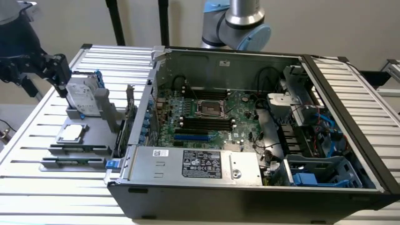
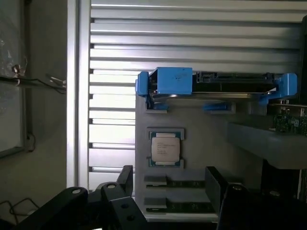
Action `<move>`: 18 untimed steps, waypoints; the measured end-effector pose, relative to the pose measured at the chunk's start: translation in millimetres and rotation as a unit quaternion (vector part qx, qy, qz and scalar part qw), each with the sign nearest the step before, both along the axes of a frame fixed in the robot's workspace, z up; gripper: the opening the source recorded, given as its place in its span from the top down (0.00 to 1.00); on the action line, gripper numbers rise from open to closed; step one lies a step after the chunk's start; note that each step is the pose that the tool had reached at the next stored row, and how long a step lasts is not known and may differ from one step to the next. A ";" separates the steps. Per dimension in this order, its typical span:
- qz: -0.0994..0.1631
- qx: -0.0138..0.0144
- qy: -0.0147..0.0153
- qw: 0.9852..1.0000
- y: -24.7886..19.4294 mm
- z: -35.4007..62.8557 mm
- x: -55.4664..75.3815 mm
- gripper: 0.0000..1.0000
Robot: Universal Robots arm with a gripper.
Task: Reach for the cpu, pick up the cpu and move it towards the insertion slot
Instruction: 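Pick up the cpu and move it towards the insertion slot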
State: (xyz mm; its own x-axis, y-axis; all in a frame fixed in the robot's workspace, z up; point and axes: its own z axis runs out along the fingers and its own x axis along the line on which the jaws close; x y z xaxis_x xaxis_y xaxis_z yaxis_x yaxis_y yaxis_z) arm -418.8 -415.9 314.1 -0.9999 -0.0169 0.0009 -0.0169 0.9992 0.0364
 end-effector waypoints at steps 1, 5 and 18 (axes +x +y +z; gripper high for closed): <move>0.000 0.000 0.000 1.000 -0.2 -1.8 0.0 0.29; -0.001 0.000 0.000 1.000 -1.3 -9.2 -0.2 0.29; -0.005 0.000 0.000 1.000 -8.1 -32.8 -1.4 0.29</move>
State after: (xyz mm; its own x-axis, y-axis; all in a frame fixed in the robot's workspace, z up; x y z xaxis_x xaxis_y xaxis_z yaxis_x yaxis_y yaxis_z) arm -420.2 -424.0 281.3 -1.0000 -0.0059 0.0006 -0.0059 0.9993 0.0365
